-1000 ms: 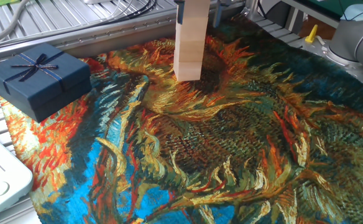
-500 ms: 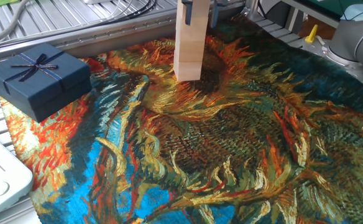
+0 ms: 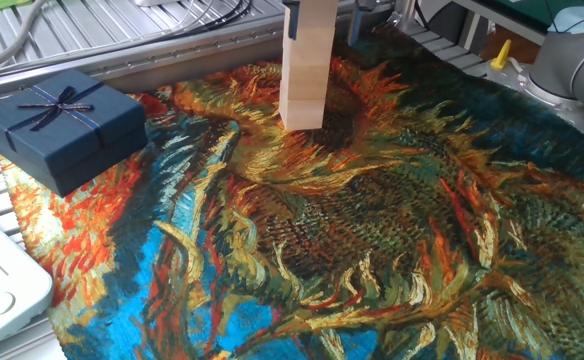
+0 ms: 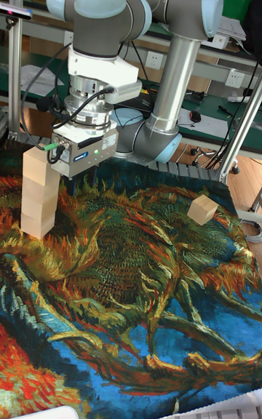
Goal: Stack the blocks in a vertical line of five
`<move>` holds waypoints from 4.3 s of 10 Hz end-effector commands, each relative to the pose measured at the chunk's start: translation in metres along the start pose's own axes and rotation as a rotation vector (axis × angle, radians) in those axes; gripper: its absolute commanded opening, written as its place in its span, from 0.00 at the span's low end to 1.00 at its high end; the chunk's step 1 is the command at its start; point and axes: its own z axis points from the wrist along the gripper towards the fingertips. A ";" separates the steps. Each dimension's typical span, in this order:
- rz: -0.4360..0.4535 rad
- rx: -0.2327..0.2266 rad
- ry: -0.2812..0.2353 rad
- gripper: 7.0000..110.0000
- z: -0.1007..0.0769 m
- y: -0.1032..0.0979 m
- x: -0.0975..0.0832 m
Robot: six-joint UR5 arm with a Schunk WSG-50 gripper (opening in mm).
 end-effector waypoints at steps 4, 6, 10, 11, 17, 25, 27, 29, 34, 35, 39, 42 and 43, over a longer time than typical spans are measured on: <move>-0.007 0.002 -0.024 0.57 -0.016 -0.016 -0.003; -0.050 -0.022 -0.020 0.36 -0.038 -0.036 0.006; 0.013 -0.060 -0.073 0.36 -0.016 -0.010 -0.014; 0.058 -0.061 -0.091 0.36 -0.016 -0.010 -0.019; -0.005 -0.081 -0.013 0.36 -0.015 -0.005 0.001; 0.425 -0.007 -0.251 0.36 -0.022 -0.036 -0.056; 0.493 0.001 -0.254 0.36 -0.022 -0.041 -0.056; 0.491 0.054 -0.218 0.36 -0.021 -0.051 -0.044; 0.523 0.102 -0.217 0.36 -0.022 -0.063 -0.040; 0.529 0.096 -0.227 0.36 -0.022 -0.062 -0.043; 0.387 0.098 -0.143 0.36 -0.010 -0.066 -0.047; 0.303 -0.003 -0.028 0.36 0.012 -0.035 -0.098; 0.270 -0.057 -0.018 0.36 0.021 -0.009 -0.121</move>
